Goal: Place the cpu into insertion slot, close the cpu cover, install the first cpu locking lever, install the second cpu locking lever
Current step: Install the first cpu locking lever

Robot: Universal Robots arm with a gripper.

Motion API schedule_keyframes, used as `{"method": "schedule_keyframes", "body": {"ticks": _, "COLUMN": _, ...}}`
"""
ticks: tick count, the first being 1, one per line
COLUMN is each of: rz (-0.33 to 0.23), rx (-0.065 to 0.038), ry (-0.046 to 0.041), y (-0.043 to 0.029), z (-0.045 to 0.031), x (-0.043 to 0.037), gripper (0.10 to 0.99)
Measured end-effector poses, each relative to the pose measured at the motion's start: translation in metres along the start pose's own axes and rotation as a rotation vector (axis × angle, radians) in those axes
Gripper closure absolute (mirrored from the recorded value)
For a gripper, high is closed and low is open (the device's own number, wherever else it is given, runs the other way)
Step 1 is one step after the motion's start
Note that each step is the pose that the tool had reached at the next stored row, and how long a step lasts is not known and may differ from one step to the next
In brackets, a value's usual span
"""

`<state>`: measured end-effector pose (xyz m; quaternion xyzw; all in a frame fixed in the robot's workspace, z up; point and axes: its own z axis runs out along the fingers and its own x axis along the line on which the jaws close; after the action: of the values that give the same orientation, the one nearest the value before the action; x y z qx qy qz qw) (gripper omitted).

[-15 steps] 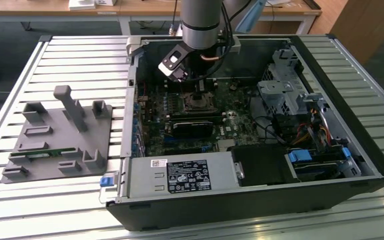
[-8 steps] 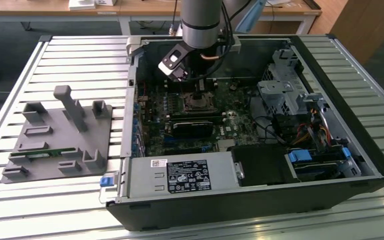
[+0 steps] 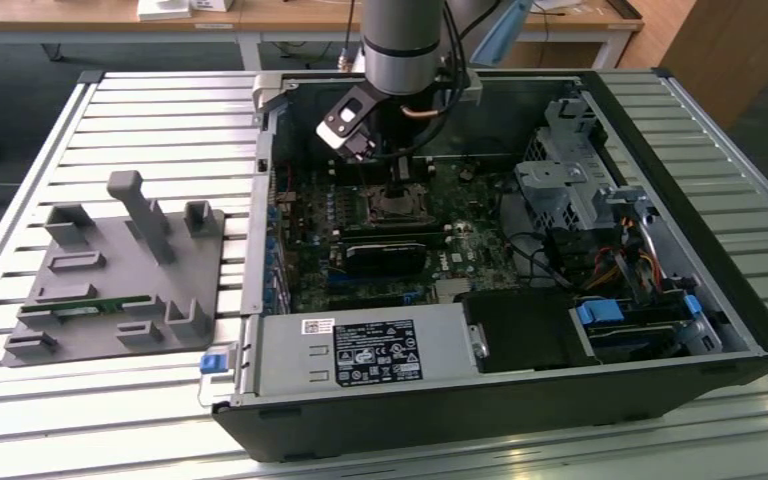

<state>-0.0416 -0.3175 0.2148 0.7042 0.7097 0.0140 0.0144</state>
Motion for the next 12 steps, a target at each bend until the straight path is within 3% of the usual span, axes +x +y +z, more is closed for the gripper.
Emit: {"method": "schedule_keyframes", "body": {"ticks": 12, "rz": 0.0, "rx": 0.0, "ry": -0.0001, "y": 0.0001, "z": -0.0037, "x": 0.0, "gripper": 0.98}}
